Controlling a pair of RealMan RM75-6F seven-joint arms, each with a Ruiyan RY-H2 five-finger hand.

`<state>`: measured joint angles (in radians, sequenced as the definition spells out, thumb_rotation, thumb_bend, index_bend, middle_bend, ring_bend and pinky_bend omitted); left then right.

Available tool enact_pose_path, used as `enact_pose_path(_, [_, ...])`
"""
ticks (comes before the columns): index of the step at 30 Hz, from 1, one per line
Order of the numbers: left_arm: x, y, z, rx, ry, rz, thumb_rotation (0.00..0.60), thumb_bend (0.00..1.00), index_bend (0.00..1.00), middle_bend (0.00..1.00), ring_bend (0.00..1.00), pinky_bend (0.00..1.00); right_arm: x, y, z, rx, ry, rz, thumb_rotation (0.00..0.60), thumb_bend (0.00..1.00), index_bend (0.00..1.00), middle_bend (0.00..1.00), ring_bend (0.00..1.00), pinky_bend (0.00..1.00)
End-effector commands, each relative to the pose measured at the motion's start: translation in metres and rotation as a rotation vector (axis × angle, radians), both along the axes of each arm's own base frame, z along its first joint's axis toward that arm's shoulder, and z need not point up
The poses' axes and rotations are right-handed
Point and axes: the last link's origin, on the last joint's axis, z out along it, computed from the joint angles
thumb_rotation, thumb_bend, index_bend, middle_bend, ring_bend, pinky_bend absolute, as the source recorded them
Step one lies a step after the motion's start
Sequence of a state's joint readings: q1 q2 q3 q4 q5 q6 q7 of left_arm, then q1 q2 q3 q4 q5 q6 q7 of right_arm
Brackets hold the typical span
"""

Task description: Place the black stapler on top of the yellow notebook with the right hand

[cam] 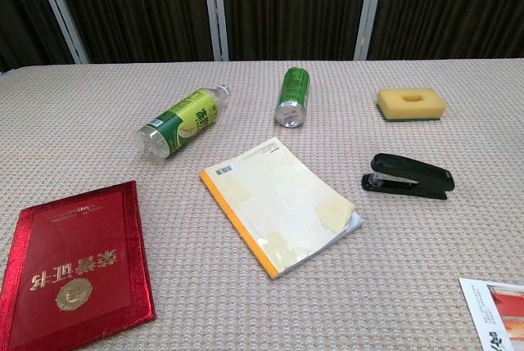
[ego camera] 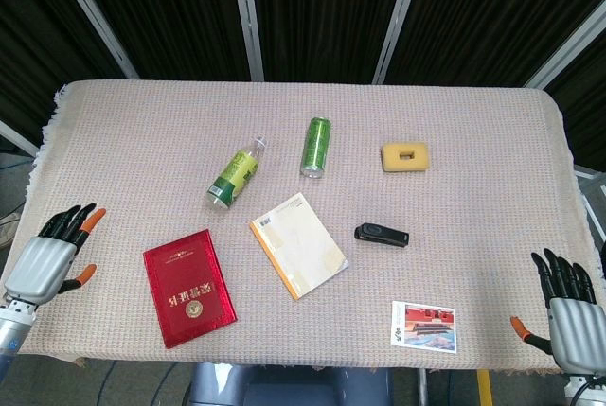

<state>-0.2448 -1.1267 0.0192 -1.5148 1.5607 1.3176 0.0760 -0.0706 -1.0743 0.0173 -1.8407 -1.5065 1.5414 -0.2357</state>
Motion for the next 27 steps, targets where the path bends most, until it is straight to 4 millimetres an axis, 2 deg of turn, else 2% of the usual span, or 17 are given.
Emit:
enact_pose_path(1, [-0.001,-0.001,0.001,0.004,0.000,0.004,0.600,0.31,0.00,0.00,0.00,0.12,0.001,0.000,-0.003,0.011,0.005,0.004,0.600,0.16,0.00,0.00,0.00,0.00])
enact_pose_path(11, [0.000,-0.006,0.000,0.008,0.013,0.002,0.600,0.31,0.00,0.00,0.00,0.12,0.004,-0.002,-0.010,0.047,-0.001,0.027,0.600,0.16,0.00,0.00,0.00,0.00])
enact_pose_path(15, [0.002,-0.005,0.000,0.013,0.014,0.001,0.600,0.31,0.00,0.00,0.00,0.12,0.011,-0.013,-0.031,0.120,-0.030,0.066,0.600,0.16,0.01,0.00,0.00,0.00])
enact_pose_path(20, [0.004,0.000,-0.004,0.019,0.009,-0.017,0.600,0.31,0.00,0.00,0.00,0.12,0.023,-0.039,-0.066,0.189,-0.004,0.116,0.600,0.16,0.07,0.02,0.00,0.03])
enact_pose_path(27, [0.001,0.004,-0.006,0.039,0.003,-0.031,0.600,0.31,0.00,0.00,0.00,0.12,0.044,-0.073,-0.108,0.216,-0.003,0.156,0.600,0.16,0.09,0.06,0.00,0.03])
